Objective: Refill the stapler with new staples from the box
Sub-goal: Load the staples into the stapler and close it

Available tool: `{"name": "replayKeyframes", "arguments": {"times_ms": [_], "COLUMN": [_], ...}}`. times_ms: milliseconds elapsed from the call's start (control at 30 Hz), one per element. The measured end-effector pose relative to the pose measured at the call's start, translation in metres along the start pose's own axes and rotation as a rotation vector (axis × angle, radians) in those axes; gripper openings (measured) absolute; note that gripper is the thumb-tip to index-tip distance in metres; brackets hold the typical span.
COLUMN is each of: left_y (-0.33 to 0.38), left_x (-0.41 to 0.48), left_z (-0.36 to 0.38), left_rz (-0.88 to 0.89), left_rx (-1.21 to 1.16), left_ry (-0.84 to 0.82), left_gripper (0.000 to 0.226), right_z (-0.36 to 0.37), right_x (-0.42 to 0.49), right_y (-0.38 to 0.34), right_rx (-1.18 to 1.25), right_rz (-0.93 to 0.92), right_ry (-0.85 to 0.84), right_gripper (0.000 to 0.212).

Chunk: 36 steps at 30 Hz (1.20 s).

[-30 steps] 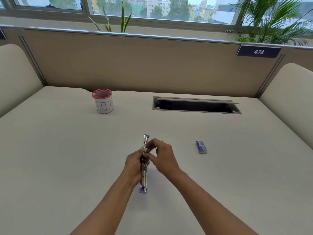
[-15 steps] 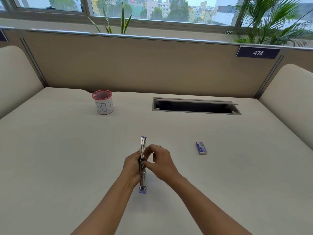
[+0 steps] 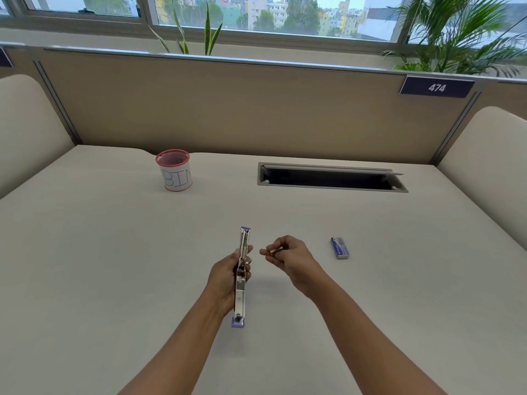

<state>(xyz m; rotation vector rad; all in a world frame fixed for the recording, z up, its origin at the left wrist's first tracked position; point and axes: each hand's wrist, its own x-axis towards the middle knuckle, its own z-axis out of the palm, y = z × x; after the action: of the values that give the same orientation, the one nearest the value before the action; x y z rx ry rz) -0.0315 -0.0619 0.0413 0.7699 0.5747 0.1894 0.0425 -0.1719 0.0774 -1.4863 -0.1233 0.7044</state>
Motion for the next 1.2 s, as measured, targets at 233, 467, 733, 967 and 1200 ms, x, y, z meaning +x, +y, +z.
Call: {"name": "replayKeyframes", "arguments": {"times_ms": [233,467,733,967,1200], "left_y": [-0.001,-0.001,-0.001,-0.002,-0.003], "left_x": [0.000,0.000,0.000,-0.001,-0.002], "left_z": [0.000,0.001,0.002,0.004,0.005], "left_rz": [-0.012,-0.025,-0.024,-0.015,-0.003], "left_rx": [0.007,0.012,0.031,0.089,0.153], "left_ry": [-0.003,-0.026,-0.036,-0.019,-0.002], "left_gripper": [0.029,0.028,0.027,0.027,0.026], "right_z": [-0.007,-0.008,-0.005,-0.002,0.002], "right_x": [-0.001,-0.001,-0.003,-0.005,-0.004], "right_y": [0.002,0.002,0.001,-0.004,-0.005], "right_rx": [0.019,0.019,0.021,-0.210,-0.458], "right_rz": [-0.042,-0.052,-0.058,-0.133,-0.265], "right_ry": [0.000,0.017,0.016,0.036,0.043], "right_gripper": [0.020,0.015,0.013,0.010,0.013]}}
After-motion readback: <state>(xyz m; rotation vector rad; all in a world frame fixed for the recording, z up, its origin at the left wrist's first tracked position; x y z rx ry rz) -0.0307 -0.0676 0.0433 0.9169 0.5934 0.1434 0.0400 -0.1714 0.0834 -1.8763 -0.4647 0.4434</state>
